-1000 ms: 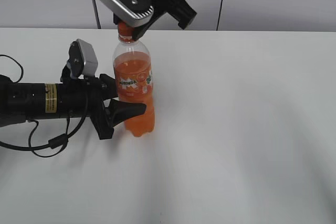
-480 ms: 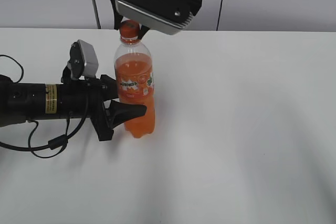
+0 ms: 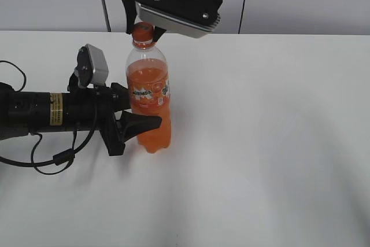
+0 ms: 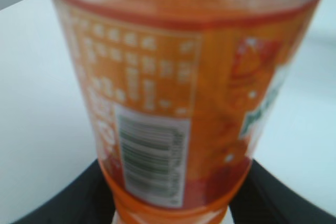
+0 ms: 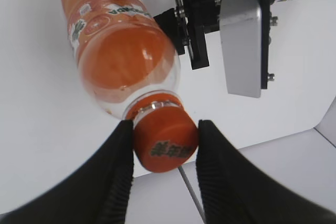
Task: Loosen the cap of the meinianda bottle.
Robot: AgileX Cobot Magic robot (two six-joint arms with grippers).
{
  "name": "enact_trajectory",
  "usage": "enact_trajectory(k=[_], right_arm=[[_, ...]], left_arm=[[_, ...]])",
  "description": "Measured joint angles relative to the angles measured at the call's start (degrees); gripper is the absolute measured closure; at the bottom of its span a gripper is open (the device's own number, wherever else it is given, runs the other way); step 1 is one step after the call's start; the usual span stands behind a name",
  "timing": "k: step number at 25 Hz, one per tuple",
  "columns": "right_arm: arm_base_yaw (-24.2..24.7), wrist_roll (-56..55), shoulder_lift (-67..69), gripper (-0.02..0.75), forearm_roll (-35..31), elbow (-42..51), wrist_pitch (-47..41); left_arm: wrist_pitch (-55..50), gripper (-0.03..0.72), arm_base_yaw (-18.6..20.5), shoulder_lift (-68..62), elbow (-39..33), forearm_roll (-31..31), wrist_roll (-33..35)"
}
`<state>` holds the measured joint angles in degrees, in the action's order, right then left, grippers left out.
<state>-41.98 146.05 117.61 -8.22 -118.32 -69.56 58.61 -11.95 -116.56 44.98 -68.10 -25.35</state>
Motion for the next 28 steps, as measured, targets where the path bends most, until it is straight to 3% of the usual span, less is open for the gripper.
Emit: enact_trajectory(k=[16, 22, 28], right_arm=[[0.0, -0.76, 0.0, 0.463, 0.03, -0.11, 0.0], [0.0, -10.02, 0.0, 0.281, 0.02, -0.14, 0.16], [0.0, -21.24, -1.58, 0.244, 1.1, -0.04, 0.14]], left_arm=[[0.07, 0.31, 0.0, 0.0, 0.0, -0.16, 0.0], [0.07, 0.31, -0.1, 0.0, 0.0, -0.43, 0.05], [0.59, 0.31, -0.22, 0.0, 0.0, -1.67, 0.21]])
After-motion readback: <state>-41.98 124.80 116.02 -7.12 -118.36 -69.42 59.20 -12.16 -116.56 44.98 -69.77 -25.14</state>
